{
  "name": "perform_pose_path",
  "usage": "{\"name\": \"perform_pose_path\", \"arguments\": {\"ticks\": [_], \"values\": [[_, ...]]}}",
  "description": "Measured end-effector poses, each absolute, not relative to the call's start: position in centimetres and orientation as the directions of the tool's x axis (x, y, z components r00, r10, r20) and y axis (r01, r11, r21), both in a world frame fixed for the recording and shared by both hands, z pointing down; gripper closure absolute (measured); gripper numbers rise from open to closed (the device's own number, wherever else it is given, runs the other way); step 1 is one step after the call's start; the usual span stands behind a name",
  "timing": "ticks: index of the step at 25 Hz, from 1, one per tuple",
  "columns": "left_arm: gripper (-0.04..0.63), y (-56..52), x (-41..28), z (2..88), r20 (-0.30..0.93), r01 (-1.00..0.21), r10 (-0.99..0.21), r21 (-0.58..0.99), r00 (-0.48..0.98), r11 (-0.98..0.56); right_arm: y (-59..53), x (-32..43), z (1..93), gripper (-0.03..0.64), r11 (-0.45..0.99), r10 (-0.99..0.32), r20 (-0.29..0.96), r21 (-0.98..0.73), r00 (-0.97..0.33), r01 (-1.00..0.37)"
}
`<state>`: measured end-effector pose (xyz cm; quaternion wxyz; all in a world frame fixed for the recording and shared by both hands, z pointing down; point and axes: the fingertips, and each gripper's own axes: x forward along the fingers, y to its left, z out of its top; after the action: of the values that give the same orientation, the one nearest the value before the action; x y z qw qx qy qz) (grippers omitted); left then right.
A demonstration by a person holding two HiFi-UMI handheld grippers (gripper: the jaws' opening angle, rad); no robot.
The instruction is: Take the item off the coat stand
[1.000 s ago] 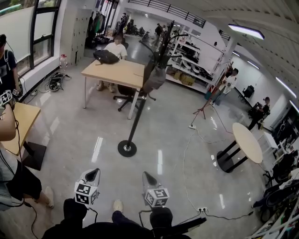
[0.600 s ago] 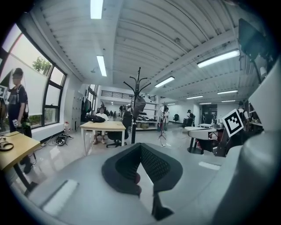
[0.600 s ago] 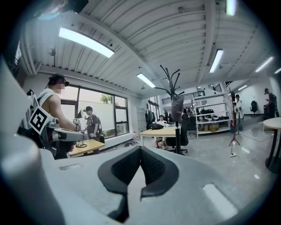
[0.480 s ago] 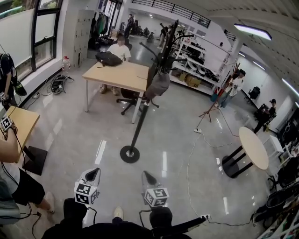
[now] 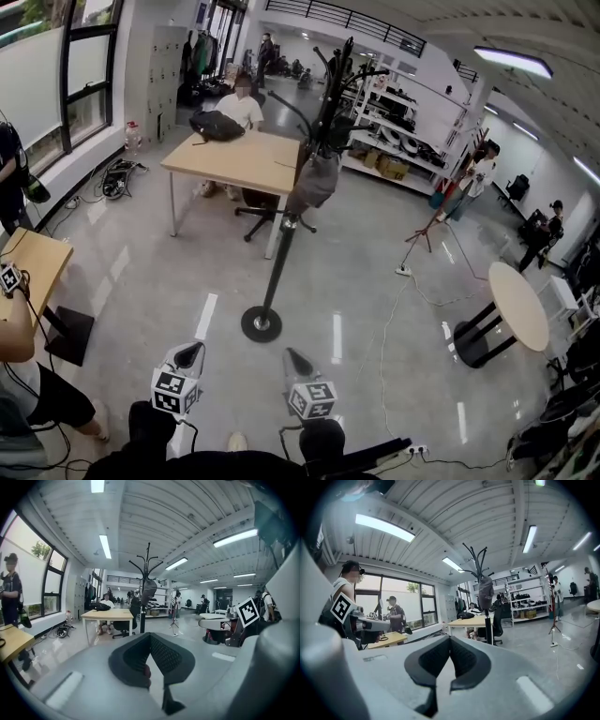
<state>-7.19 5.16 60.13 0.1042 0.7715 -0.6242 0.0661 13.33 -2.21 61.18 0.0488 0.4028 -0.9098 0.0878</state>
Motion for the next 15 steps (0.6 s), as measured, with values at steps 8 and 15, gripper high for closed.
{"name": "perform_pose_path", "arguments": {"ticks": [8,15], "values": [[0.592,1.3,-6.4,59.7,0.252,-0.979,-0.946,0.079,0.203,-0.189,-6.7,13.9,62.0,0.615,0.661,-0.718,0.172,-0.132,-0.674,-0.738],[0.592,-0.7,-7.0,60.1,0.256,-0.983,-0.949,0.055,0.185,-0.177,-8.6,14.3,62.2,0.615,0.653,-0.722,0.18,-0.144,-0.668,-0.744]]}}
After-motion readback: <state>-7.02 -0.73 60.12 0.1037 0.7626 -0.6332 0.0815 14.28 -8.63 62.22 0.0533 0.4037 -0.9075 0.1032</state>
